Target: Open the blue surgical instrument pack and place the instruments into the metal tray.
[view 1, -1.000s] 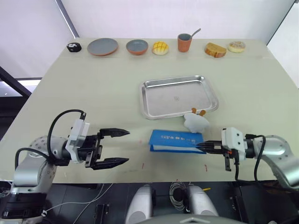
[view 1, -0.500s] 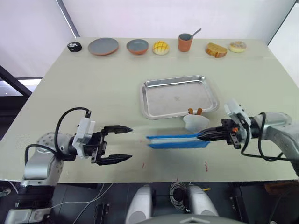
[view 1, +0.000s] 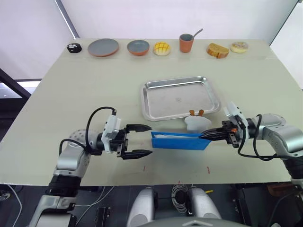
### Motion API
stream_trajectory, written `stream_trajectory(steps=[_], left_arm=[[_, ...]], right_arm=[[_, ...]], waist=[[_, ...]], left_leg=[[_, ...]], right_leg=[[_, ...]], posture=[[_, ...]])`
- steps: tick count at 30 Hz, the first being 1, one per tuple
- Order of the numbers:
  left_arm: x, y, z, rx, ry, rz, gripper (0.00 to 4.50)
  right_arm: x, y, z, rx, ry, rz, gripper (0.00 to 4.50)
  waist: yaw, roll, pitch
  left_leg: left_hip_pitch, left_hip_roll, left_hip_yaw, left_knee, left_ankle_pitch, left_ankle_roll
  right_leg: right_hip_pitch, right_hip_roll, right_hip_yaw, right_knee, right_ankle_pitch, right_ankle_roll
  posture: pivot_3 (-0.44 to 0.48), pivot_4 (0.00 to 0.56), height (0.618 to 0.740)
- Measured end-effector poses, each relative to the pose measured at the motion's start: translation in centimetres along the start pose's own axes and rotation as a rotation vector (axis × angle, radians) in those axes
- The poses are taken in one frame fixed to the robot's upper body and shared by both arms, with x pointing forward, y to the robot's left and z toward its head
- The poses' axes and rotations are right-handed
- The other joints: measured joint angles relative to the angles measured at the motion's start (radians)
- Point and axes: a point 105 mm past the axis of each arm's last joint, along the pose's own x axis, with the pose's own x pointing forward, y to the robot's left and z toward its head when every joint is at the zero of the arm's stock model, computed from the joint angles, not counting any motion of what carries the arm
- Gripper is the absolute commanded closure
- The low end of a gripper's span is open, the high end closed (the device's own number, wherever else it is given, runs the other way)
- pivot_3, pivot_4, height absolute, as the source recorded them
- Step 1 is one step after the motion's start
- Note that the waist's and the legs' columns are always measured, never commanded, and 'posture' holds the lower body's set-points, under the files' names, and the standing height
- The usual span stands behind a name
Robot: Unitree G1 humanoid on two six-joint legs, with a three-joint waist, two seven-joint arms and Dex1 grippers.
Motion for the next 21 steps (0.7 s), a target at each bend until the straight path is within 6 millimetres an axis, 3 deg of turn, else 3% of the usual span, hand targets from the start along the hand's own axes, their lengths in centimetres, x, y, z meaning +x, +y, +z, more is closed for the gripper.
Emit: stream_trajectory(steps=[2,3,5,21], left_arm=[[0.8,0.5,0.6,0.019,-0.02,-0.016,0.88],[1.3,0.5,0.7,0.02,-0.027,-0.036,1.53],[1.8,0.4,0.7,0.018,-0.035,-0.055,2.05],[3.3,0.4,0.4,0.051,-0.044,-0.07,2.05]], right_arm=[[0.0,0.0,0.0,-0.002,-0.002,-0.005,4.5],[0.0,0.0,0.0,-0.005,-0.001,-0.006,4.5],[0.1,0.0,0.1,-0.008,-0.002,-0.003,4.5],[0.1,-0.2,0.2,-0.012,0.0,-0.027,4.5]], waist=[[0.0,0.0,0.0],[-0.001,0.0,0.0],[-0.004,0.0,0.0],[-0.004,0.0,0.0]], left_leg=[[0.0,0.0,0.0,0.0,0.0,0.0],[0.0,0.0,0.0,0.0,0.0,0.0],[0.0,0.0,0.001,0.0,0.0,0.0],[0.0,0.0,0.0,0.0,0.0,0.0]], right_leg=[[0.0,0.0,0.0,0.0,0.0,0.0],[0.0,0.0,0.0,0.0,0.0,0.0],[0.0,0.0,0.001,0.0,0.0,0.0],[0.0,0.001,0.001,0.0,0.0,0.0]], posture=[[0.0,0.15,0.74],[0.0,0.15,0.74],[0.0,0.15,0.74],[0.0,0.15,0.74]])
